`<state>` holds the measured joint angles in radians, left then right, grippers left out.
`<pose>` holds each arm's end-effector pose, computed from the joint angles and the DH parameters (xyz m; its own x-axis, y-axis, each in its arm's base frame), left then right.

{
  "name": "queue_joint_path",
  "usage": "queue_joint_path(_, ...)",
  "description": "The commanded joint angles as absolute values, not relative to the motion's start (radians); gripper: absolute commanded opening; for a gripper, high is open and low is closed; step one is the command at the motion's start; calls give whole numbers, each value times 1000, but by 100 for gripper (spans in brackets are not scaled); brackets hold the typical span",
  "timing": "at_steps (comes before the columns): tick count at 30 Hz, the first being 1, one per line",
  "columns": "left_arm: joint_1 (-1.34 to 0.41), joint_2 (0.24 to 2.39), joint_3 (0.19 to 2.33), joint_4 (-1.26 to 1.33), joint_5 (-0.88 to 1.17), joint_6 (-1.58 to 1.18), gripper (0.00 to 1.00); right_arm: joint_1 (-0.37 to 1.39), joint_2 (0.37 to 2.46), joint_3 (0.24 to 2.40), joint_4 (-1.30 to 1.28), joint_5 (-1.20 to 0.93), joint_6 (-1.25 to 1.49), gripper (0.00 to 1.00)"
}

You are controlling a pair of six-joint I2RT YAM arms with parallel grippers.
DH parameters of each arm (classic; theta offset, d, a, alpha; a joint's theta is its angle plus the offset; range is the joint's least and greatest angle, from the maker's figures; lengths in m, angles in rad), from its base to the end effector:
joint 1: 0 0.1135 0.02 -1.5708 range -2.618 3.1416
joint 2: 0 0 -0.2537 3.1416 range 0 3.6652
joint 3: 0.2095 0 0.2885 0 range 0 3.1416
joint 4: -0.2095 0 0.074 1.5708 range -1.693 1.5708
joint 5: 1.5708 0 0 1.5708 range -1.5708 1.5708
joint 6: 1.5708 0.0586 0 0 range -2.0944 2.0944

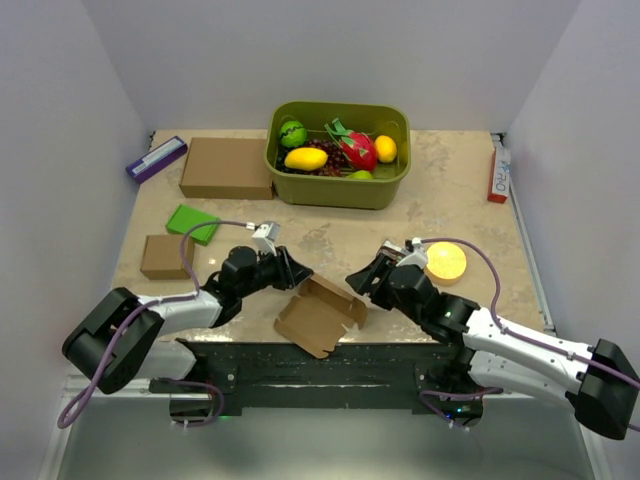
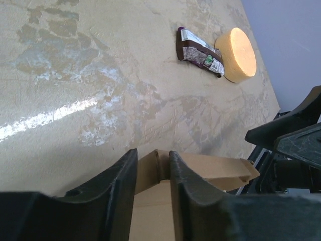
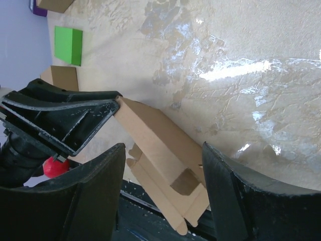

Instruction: Fold the paper box

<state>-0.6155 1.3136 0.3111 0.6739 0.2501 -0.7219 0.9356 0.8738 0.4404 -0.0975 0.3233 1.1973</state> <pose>0.2216 -0.1745 0.1111 -0.6938 -0.2935 -0.6576 0.3893 0.6154 -0.6854 0.1634 0.1903 0.1784 -0.6689 0.5804 -0.4644 0.0605 0.6652 0.7442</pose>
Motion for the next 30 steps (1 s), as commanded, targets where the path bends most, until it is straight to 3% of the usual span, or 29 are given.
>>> queue_joint_path(1,-612,1296,351,575,225,-687,43,937,859,445,-87,342,1203,68)
queue_joint_path(5,-612,1250,423,482,195,-634,70,937,838,460,-166,347,1152,71)
queue_joint_path(8,-611,1218,454,425,173,-601,79,937,783,462,-233,354,1085,76)
queue_joint_path(15,-607,1167,483,284,157,-587,86,937,638,505,-468,356,917,81)
queue_joint_path(21,-600,1143,520,164,193,-595,87,939,666,514,-488,238,813,67)
queue_joint_path(30,-578,1104,584,3,189,-540,90,942,721,497,-410,151,729,63)
